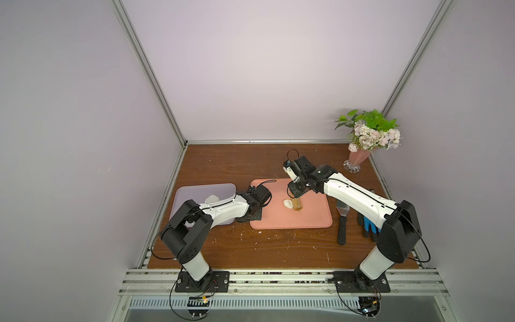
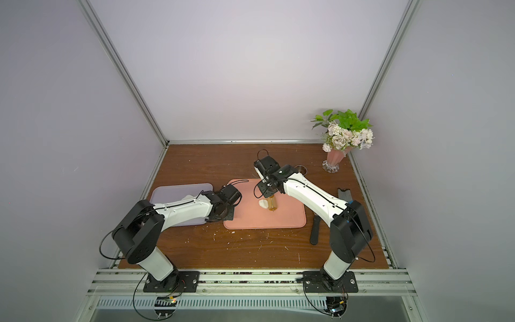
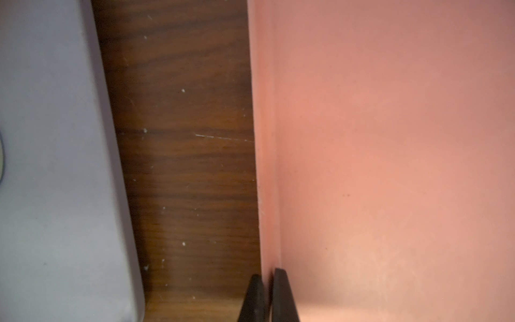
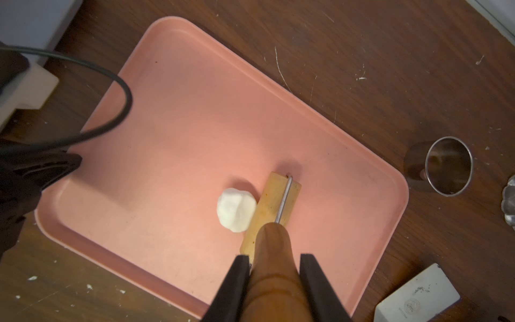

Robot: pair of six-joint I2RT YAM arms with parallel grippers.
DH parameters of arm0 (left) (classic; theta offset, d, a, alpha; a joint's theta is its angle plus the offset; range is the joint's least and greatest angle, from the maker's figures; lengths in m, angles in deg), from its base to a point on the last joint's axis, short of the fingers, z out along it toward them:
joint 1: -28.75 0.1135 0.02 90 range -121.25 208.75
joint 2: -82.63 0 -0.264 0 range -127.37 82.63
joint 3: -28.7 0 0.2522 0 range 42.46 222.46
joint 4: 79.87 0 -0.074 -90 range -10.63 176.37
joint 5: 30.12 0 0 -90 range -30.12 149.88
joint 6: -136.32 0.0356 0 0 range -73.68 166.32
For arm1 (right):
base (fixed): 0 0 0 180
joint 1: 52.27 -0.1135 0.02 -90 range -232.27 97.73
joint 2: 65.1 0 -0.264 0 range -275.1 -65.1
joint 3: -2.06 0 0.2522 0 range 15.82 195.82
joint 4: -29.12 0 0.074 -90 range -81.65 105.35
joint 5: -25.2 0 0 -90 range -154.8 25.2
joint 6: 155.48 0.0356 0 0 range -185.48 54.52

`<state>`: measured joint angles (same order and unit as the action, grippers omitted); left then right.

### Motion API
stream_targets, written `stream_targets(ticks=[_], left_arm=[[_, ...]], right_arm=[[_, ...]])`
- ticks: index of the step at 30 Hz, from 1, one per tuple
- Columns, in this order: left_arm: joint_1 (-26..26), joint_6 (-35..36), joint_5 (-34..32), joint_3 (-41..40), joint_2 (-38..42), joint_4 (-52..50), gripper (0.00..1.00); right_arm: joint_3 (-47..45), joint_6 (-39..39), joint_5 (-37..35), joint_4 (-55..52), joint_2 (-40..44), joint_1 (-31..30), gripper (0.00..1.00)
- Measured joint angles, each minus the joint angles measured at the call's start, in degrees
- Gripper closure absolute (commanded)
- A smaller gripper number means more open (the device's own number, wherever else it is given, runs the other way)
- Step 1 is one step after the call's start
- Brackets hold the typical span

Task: Roll out the dumpling wrappers from the dough
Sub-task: Flatten out the dough on the work surface.

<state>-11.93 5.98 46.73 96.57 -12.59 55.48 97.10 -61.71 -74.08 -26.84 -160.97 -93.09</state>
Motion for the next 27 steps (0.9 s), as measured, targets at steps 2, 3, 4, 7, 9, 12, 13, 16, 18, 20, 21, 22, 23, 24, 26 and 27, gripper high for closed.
stream_targets(ticks=[2,3,4,7,9,12,13,16,18,20,21,22,23,24,26,27], left_arm=[[0.0,-0.1,0.0,0.0,0.0,0.0,1.00],[-0.1,-0.1,0.0,0.0,0.0,0.0,1.00],[-0.1,-0.1,0.0,0.0,0.0,0.0,1.00],[-0.1,-0.2,0.0,0.0,0.0,0.0,1.00],[-0.1,-0.2,0.0,0.0,0.0,0.0,1.00],[-0.2,-0.2,0.0,0.0,0.0,0.0,1.00],[-0.2,-0.2,0.0,0.0,0.0,0.0,1.00],[-0.3,-0.2,0.0,0.0,0.0,0.0,1.00],[-0.3,-0.2,0.0,0.0,0.0,0.0,1.00],[-0.5,-0.2,0.0,0.0,0.0,0.0,1.00],[-0.6,-0.2,-0.1,0.0,-0.1,0.0,1.00],[-0.7,-0.2,-0.2,0.0,-0.2,0.0,1.00],[-0.7,-0.2,-0.3,0.0,-0.2,0.0,1.00],[-0.8,-0.3,-0.4,0.0,-0.2,0.0,1.00],[-1.0,-0.4,-0.7,0.1,-0.3,-0.1,1.00],[-1.1,-0.4,-0.9,0.1,-0.4,-0.1,1.00]], right_arm=[[-0.4,0.1,-0.3,0.5,0.4,-0.1,1.00],[-0.6,0.1,-0.4,0.7,0.7,-0.1,1.00],[-0.6,0.2,-0.5,0.7,0.9,0.1,1.00],[0.1,0.4,-0.5,0.0,1.1,0.7,1.00],[1.4,0.5,-0.6,-1.4,1.0,1.1,1.00],[4.1,0.7,-0.4,-5.7,0.9,1.5,1.00],[4.9,0.8,-0.4,-7.2,0.9,1.5,1.00],[6.8,1.0,0.4,-9.5,1.0,1.5,1.00],[7.2,1.2,0.7,-9.9,1.2,1.4,1.00],[7.2,1.5,1.1,-10.3,1.3,1.2,1.00],[7.2,1.6,1.3,-10.4,1.3,1.1,1.00],[7.2,1.7,1.9,-10.4,1.3,1.0,1.00],[7.2,1.8,2.1,-10.4,1.3,0.9,1.00],[7.4,1.9,2.3,-10.4,1.3,0.7,1.00],[8.3,1.9,2.3,-10.6,1.2,0.4,1.00],[8.9,1.9,2.3,-10.6,1.2,0.4,1.00]])
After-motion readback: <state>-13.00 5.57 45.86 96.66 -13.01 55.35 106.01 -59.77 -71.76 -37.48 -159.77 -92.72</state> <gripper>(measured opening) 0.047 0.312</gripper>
